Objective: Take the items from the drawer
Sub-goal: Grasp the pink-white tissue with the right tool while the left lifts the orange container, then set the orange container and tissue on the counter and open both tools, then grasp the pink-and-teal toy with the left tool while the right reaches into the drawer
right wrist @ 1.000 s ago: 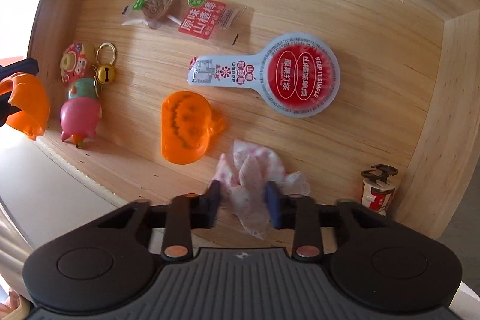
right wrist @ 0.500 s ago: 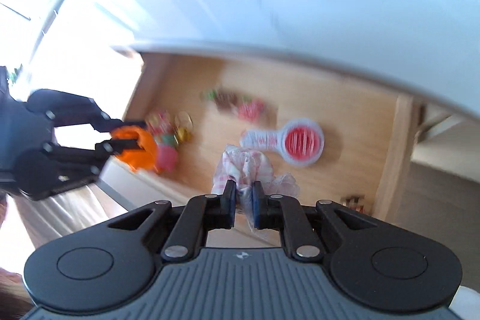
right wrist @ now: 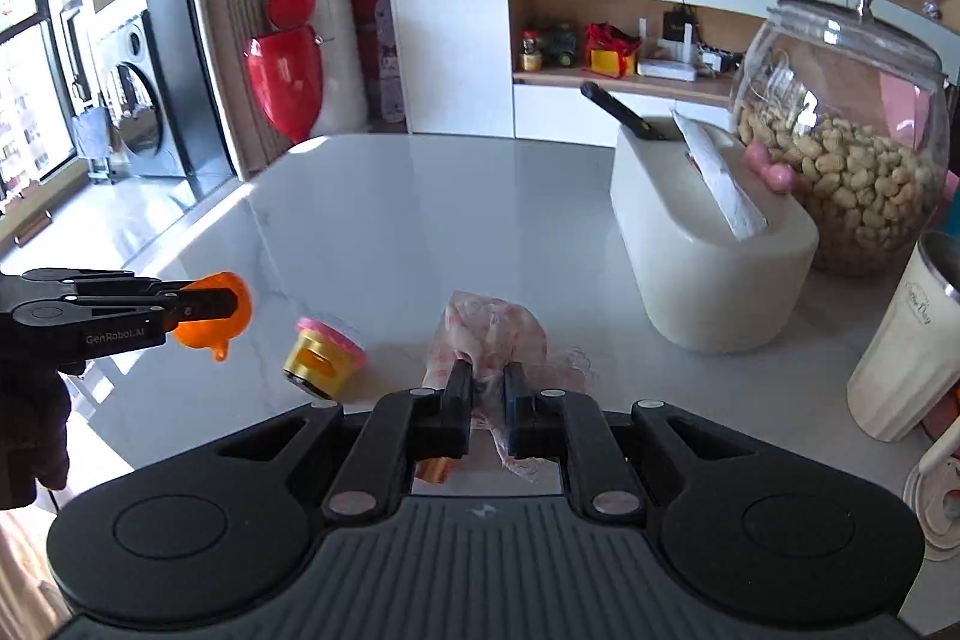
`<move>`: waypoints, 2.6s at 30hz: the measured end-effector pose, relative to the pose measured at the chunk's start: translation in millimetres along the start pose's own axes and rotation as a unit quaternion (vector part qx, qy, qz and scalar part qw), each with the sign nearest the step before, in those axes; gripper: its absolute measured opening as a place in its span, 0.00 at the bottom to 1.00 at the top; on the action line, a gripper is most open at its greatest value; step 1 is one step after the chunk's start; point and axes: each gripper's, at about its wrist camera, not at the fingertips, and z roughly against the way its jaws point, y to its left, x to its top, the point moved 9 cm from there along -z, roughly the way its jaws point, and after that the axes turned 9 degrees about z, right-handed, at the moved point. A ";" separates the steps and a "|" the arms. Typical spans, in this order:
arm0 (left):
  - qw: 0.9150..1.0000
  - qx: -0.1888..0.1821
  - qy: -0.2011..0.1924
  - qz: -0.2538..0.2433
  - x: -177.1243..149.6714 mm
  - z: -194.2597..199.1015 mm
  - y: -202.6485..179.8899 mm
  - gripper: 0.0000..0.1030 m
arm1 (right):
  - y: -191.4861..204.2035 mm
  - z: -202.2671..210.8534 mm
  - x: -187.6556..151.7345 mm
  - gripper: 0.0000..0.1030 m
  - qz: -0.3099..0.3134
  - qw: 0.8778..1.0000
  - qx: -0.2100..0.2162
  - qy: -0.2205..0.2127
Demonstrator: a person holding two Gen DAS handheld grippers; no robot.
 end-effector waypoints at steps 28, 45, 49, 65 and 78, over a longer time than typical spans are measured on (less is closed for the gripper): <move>0.971 -0.048 0.187 -0.142 -96.4 83.8 7.7 0.20 | 14.3 52.8 -49.1 0.46 0.009 0.995 0.097 0.001; 0.881 0.070 0.468 -0.013 -238.3 9.9 62.4 0.26 | 105.8 -8.0 -211.8 0.46 0.047 0.960 0.177 0.213; 0.866 0.078 0.493 0.021 -243.9 1.5 62.5 0.30 | 102.9 -8.5 -211.9 0.46 0.048 0.960 0.177 0.212; 0.844 0.117 0.518 0.070 -272.0 -15.0 51.2 0.75 | 98.3 -5.5 -212.0 0.46 0.060 0.963 0.175 0.195; 0.933 -0.028 0.360 0.017 -203.8 54.1 23.9 0.37 | 89.2 -13.7 -219.4 0.46 0.075 0.962 0.160 0.206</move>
